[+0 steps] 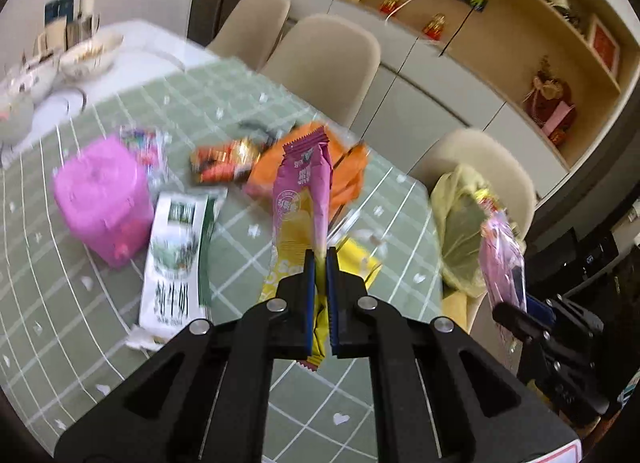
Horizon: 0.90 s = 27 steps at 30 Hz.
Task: Collect trash
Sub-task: 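Carry the chip bag and candy stick wrapper over the bin with both tools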
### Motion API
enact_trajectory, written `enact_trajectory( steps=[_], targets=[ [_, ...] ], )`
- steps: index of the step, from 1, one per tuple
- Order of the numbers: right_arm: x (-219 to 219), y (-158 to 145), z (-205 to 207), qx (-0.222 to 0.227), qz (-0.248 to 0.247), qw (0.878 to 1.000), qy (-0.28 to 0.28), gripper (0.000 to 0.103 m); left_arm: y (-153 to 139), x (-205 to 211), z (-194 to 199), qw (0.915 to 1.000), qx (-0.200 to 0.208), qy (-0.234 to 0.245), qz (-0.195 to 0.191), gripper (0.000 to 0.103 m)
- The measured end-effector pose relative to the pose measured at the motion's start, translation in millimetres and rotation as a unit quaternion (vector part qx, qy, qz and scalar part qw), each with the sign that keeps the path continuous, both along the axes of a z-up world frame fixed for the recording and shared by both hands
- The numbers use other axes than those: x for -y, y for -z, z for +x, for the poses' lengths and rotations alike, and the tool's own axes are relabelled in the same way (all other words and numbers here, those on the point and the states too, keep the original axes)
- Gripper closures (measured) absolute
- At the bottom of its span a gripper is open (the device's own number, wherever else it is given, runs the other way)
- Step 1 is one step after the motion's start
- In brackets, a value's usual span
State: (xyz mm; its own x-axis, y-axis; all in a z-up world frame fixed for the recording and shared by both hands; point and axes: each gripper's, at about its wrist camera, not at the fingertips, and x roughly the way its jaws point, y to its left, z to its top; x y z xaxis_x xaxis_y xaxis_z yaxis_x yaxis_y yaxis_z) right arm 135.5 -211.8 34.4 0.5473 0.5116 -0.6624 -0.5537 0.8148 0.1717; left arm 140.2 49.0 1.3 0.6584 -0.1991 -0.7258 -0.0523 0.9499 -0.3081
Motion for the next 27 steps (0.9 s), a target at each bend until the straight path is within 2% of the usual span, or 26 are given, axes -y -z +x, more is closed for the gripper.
enact_trajectory(
  steps=[5, 8, 15, 22, 27],
  targets=[
    [16.3, -36.0, 13.5, 0.03, 0.004, 0.999, 0.014, 0.082, -40.3, 17.9, 5.3, 0.9985, 0.047, 0.026, -0.007, 0.098],
    [32.0, -50.0, 22.8, 0.045, -0.001, 0.999, 0.023, 0.082, -54.8, 32.7, 16.1, 0.9969, 0.064, 0.044, -0.016, 0.098],
    [99.1, -76.4, 53.5, 0.08, -0.013, 0.994, 0.067, 0.082, -77.6, 100.1, 58.7, 0.9894, 0.092, 0.108, -0.03, 0.098],
    [176.2, -77.6, 96.8, 0.082, -0.029, 0.988, 0.124, 0.082, -70.8, 179.9, 109.8, 0.9816, 0.081, 0.17, -0.034, 0.098],
    [215.8, -63.2, 122.2, 0.071, -0.039, 0.986, 0.145, 0.082, -47.4, 226.5, 151.6, 0.9788, 0.046, 0.195, -0.043, 0.098]
  ],
)
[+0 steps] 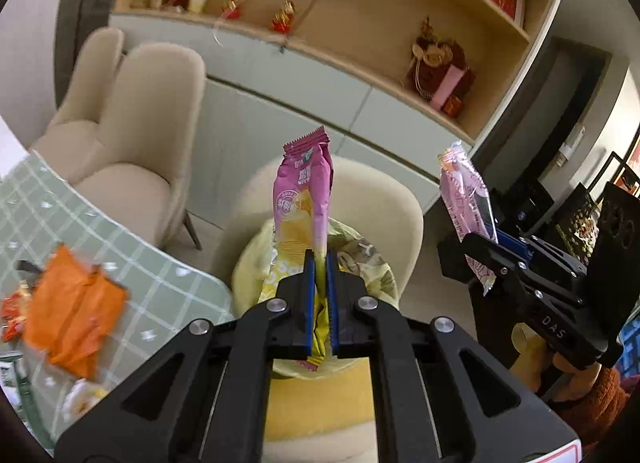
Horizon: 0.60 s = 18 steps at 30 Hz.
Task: Collect trash
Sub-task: 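Carry the chip bag and candy stick wrapper over the bin with both tools, then open the left tool to drop the chip bag while the right tool drops the candy stick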
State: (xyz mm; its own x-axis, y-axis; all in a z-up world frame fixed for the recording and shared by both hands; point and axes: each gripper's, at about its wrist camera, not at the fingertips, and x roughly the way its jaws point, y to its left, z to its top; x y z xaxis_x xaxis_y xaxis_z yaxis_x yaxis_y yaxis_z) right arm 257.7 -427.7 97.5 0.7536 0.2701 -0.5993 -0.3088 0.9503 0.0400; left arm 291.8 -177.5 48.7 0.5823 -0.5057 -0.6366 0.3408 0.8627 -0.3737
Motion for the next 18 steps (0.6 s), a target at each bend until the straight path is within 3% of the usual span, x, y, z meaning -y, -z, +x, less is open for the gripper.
enact_trajectory(
  steps=[13, 15, 16, 18],
  targets=[
    [60.6, 42.1, 65.2, -0.044, 0.018, 0.998, 0.032, 0.082, 66.8, 77.7, 79.8, 0.996, -0.08, 0.034, 0.016, 0.097],
    [61.4, 50.2, 72.3, -0.054, 0.021, 0.998, 0.03, 0.082, 78.6, 82.3, 83.3, 0.9946, -0.095, 0.036, 0.022, 0.086],
    [61.1, 54.2, 75.3, -0.059, 0.023, 0.998, 0.028, 0.082, 81.7, 82.7, 84.7, 0.9942, -0.099, 0.033, 0.023, 0.074],
    [58.2, 63.5, 82.7, -0.07, 0.029, 0.997, 0.022, 0.082, 86.8, 75.3, 83.8, 0.994, -0.105, 0.02, 0.023, 0.071]
  ],
)
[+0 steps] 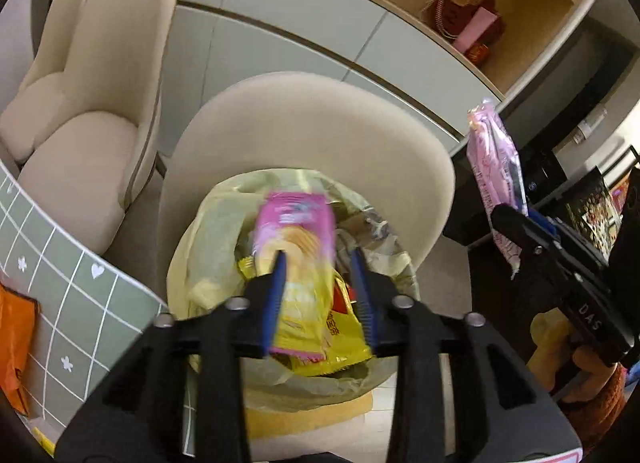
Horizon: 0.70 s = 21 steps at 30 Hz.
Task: Collect trash
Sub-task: 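Open the left tool to drop the chip bag while the right tool drops the candy stick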
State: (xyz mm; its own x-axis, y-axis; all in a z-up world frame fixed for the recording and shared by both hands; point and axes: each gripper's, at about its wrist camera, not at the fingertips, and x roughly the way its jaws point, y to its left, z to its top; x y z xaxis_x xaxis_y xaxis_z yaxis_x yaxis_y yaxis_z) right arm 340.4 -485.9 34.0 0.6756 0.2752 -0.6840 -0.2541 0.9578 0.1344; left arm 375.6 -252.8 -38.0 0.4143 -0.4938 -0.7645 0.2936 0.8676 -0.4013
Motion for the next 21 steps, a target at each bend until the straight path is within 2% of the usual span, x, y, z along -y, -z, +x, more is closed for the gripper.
enact_trajectory(
  steps=[4, 8, 12, 15, 19, 21],
  targets=[
    [-16.7, 24.5, 16.9, -0.032, 0.021, 0.999, -0.02, 0.082, -1.3, -23.1, -5.8, 0.9996, -0.003, -0.029, 0.005, 0.069],
    [-43.6, 64.0, 34.4, -0.09, 0.045, 0.994, -0.043, 0.082, -6.1, -51.8, -21.4, 0.9982, 0.002, -0.058, 0.013, 0.069],
    [-74.4, 105.9, 47.8, -0.148, 0.019, 0.987, -0.058, 0.082, -9.1, -79.3, -47.4, 0.9959, 0.013, -0.083, 0.031, 0.068],
    [-83.2, 119.8, 48.4, -0.169, 0.004, 0.984, -0.06, 0.082, -8.5, -96.8, -64.8, 0.9941, 0.012, -0.101, 0.039, 0.064],
    [-83.6, 126.4, 44.8, -0.175, -0.008, 0.983, -0.047, 0.082, -4.3, -125.7, -87.7, 0.9903, 0.0, -0.133, 0.041, 0.063],
    [-83.4, 122.9, 41.2, -0.169, -0.004, 0.985, -0.035, 0.078, -3.0, -138.6, -95.7, 0.9882, -0.007, -0.147, 0.041, 0.063]
  ],
)
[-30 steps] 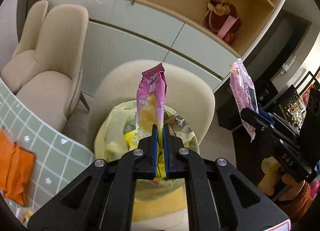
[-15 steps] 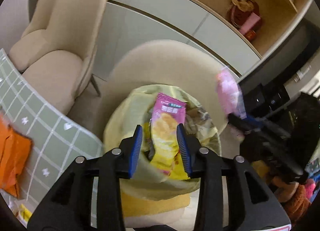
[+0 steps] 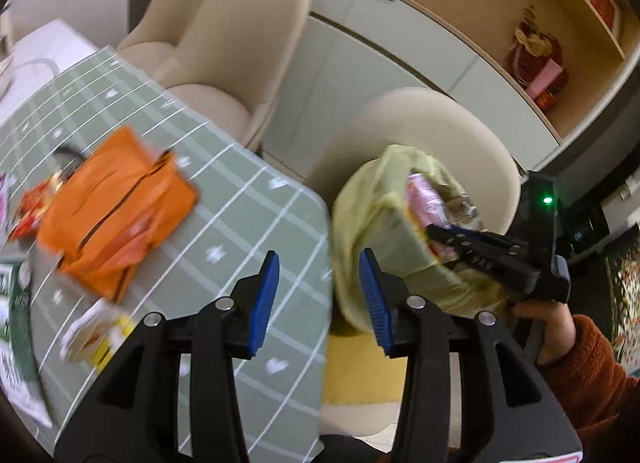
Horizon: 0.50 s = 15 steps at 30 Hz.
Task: Collect trash
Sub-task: 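Open the left tool to drop the chip bag while the right tool drops the candy stick, then move both tools back over the table toward the remaining trash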
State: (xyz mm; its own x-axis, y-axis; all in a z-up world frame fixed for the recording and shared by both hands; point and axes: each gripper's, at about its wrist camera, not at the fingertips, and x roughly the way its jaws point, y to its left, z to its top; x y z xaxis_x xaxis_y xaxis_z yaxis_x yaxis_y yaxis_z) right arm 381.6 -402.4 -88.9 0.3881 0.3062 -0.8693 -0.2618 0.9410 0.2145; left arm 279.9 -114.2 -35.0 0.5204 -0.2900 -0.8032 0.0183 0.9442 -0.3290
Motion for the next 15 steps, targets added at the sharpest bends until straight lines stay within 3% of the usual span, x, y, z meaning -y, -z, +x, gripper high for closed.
enact_trajectory(
  steps=[7, 15],
  targets=[
    [-3.0, -34.0, -31.2, 0.065, -0.008, 0.997, 0.04, 0.063, -11.8, -49.2, -40.6, 0.9994, 0.01, -0.033, 0.007, 0.063],
    [-41.9, -84.3, -94.9, 0.12, 0.017, 0.992, 0.019, 0.062, -22.1, -131.4, -99.6, 0.9946, 0.039, -0.084, 0.047, 0.063]
  ],
)
